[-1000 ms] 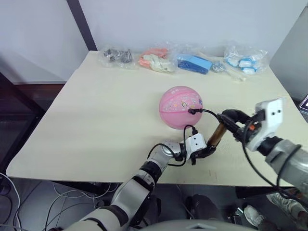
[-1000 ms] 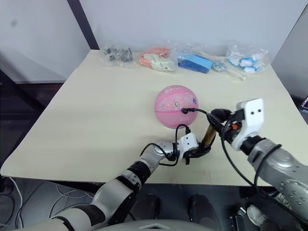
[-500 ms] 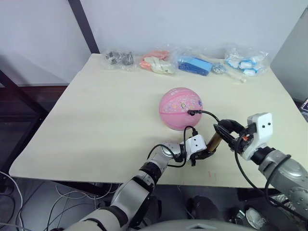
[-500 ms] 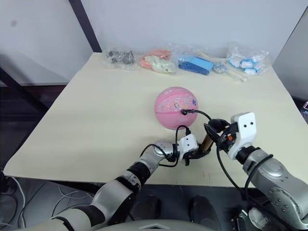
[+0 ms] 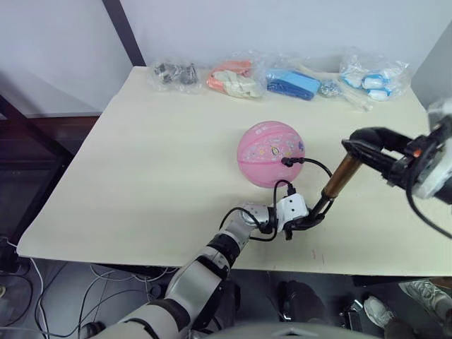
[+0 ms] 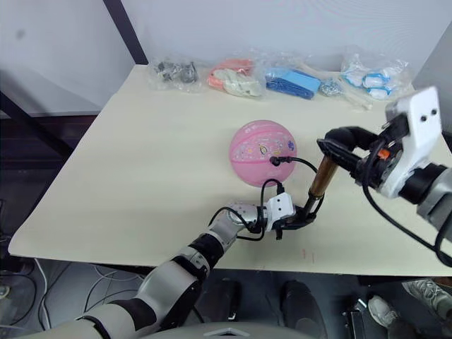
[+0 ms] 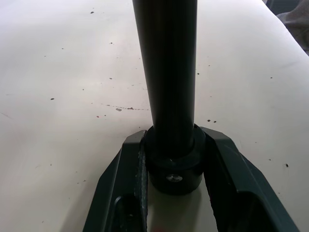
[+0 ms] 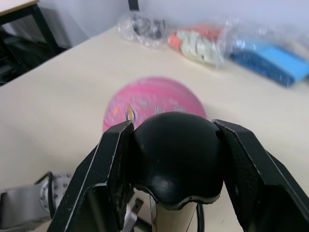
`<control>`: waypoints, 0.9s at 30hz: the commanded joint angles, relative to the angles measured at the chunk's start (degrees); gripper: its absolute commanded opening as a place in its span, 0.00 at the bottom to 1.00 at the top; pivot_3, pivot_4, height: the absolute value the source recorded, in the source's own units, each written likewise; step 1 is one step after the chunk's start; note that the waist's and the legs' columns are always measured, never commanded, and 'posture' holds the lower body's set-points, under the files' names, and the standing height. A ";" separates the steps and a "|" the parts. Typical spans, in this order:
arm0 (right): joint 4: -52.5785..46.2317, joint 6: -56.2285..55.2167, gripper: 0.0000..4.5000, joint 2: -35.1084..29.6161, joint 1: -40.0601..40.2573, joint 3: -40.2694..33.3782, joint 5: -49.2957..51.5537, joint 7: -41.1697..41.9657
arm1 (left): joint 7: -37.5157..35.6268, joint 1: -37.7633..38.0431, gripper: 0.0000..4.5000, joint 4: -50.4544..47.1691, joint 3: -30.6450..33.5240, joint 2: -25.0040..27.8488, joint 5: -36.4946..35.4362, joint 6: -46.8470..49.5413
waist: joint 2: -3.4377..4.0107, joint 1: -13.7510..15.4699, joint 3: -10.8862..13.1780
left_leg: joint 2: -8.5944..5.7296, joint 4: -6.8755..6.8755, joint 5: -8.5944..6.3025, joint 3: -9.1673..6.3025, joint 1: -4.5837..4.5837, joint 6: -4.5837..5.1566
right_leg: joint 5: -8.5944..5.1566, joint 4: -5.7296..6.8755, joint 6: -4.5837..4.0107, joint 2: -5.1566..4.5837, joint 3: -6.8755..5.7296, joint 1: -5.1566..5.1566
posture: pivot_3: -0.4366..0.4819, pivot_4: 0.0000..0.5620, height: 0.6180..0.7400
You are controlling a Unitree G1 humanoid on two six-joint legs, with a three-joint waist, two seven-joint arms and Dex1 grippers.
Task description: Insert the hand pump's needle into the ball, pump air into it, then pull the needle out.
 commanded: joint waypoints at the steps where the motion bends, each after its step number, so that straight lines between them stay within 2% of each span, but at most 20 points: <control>1: 3.52 -3.74 0.46 -5.51 -6.44 -10.68 3.23 -4.29 | 0.07 2.12 0.24 3.63 -0.98 2.12 2.15 2.18 | 0.02 0.00 0.11 | 0.00 0.01 0.00 0.04 -0.01 0.00 | 0.01 0.00 0.02 -0.02 0.03 -0.02 | 0.48 0.27 1.00; 5: 4.19 -3.10 0.46 -7.71 -7.29 -10.20 4.68 -4.68 | 0.06 2.15 0.24 3.59 -1.07 2.15 2.02 2.25 | 0.07 0.03 0.25 | 0.01 0.15 0.00 0.06 -0.16 0.00 | 0.03 0.03 0.03 -0.04 0.05 -0.10 | 0.48 0.27 1.00; 9: -0.16 -0.30 0.46 -4.55 0.34 -4.47 -3.38 -2.85 | 0.08 2.28 0.24 3.35 -1.20 2.06 2.02 2.31 | -0.03 0.07 0.18 | 0.02 0.16 0.00 0.13 -0.28 0.00 | 0.05 0.07 0.06 -0.05 0.08 -0.24 | 0.48 0.27 1.00; 13: -1.87 -1.71 0.46 1.67 8.53 3.52 -14.07 -0.86 | 0.15 2.36 0.24 3.17 -1.35 2.05 1.97 2.36 | -0.63 0.06 -0.25 | 0.05 0.15 -0.01 0.01 -0.10 0.01 | 0.04 0.06 0.05 0.00 -0.01 -0.04 | 0.48 0.27 1.00; 17: 0.51 -5.94 0.46 10.68 14.61 16.74 -26.71 2.66 | 0.39 2.45 0.24 2.97 -1.41 2.03 1.92 2.61 | -1.46 -0.14 -1.06 | 0.13 0.01 -0.02 -0.01 0.54 0.01 | -0.04 0.01 -0.02 0.05 -0.05 0.48 | 0.48 0.27 1.00; 19: 3.09 -7.77 0.46 14.42 17.27 22.63 -33.18 4.44 | 0.55 2.55 0.24 2.84 -1.40 1.97 2.03 2.72 | -1.84 -0.26 -1.34 | 0.24 -0.34 -0.04 -0.04 1.15 0.01 | -0.40 -0.06 -0.17 0.09 -0.08 1.15 | 0.48 0.27 1.00; 23: 7.92 -10.20 0.46 20.85 20.66 31.34 -42.86 7.43 | 0.69 2.79 0.24 2.52 -1.17 2.01 2.09 2.95 | -1.76 -0.37 -1.86 | 0.52 -0.57 -0.05 -0.21 1.84 -0.01 | -0.61 -0.05 -0.46 -0.01 0.00 1.43 | 0.48 0.27 1.00; 27: 11.14 -11.06 0.46 25.07 21.31 34.74 -48.91 9.74 | 0.65 3.01 0.24 2.26 -1.17 2.06 2.13 3.01 | -1.59 -0.18 -2.33 | 0.53 -0.73 -0.04 -0.29 1.95 -0.01 | -0.71 0.00 -0.63 0.06 -0.09 1.45 | 0.48 0.27 1.00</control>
